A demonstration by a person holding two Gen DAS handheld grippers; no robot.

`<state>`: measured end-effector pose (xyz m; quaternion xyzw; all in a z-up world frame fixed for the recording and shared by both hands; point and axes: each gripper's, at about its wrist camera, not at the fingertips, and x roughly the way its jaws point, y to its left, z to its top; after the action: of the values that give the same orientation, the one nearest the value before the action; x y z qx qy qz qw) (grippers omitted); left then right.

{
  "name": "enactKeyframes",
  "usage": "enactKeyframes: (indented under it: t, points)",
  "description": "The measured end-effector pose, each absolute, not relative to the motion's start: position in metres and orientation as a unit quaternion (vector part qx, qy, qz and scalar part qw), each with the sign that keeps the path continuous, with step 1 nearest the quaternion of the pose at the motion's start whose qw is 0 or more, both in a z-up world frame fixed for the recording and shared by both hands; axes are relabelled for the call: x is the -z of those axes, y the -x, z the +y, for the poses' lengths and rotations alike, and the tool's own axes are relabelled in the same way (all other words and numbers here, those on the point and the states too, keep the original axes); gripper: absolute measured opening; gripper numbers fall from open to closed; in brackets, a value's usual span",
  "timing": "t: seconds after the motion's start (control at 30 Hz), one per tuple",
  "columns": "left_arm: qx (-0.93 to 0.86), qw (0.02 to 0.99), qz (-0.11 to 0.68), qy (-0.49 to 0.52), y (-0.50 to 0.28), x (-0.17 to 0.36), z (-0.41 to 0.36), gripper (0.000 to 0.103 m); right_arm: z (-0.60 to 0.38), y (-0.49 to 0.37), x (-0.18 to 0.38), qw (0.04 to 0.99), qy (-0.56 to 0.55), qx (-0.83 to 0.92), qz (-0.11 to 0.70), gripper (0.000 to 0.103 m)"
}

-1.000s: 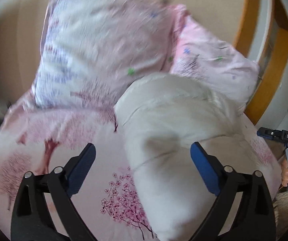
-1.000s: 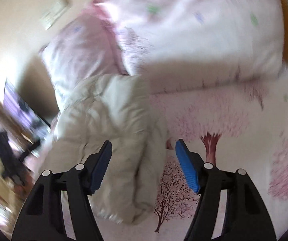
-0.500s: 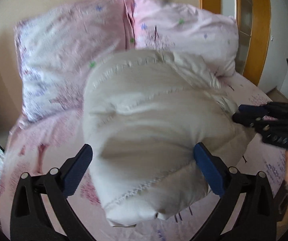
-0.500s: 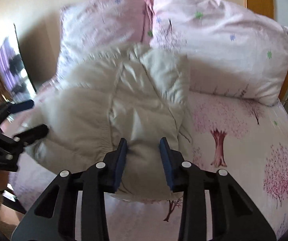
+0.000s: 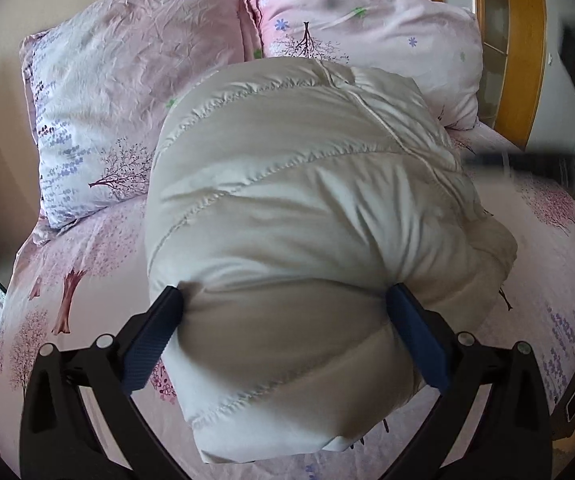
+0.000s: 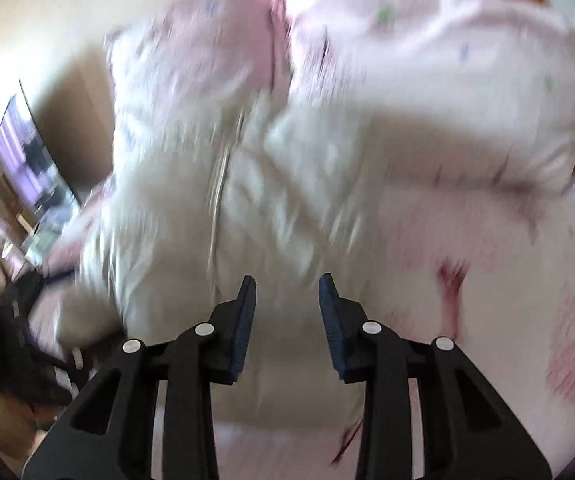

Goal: Fold large clothes

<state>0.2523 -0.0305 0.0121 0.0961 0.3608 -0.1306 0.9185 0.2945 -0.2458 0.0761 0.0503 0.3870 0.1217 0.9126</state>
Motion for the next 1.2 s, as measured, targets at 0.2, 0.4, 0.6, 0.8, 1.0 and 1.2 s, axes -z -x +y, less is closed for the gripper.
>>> enactKeyframes:
  t: [0.2, 0.4, 0.6, 0.8, 1.0, 1.2]
  points:
    - [0.127, 0.921, 0.358, -0.088, -0.253, -0.011, -0.031, 0.101, -0.239, -0.380, -0.092, 0.907, -0.006, -0.094, 0.411, 0.031]
    - [0.133, 0.926, 0.344, -0.078, -0.253, -0.013, -0.036, 0.101, -0.236, -0.431, -0.033, 0.844, -0.001, -0.096, 0.527, 0.029]
    - [0.127, 0.927, 0.344, -0.071, -0.255, -0.012, -0.038, 0.101, -0.257, -0.408, -0.036, 0.850, -0.057, -0.104, 0.513, 0.029]
    - [0.129, 0.926, 0.349, -0.064, -0.256, -0.012, -0.034, 0.101, -0.256, -0.310, -0.063, 0.878, -0.076, -0.144, 0.451, 0.030]
    - [0.126, 0.926, 0.351, -0.061, -0.256, -0.011, -0.034, 0.101, -0.238, -0.268, -0.048, 0.886, -0.040, -0.125, 0.445, 0.031]
    - [0.125, 0.926, 0.344, -0.088, -0.251, -0.009, -0.045, 0.101, -0.237, -0.277, 0.000, 0.870, -0.058, -0.109, 0.477, 0.031]
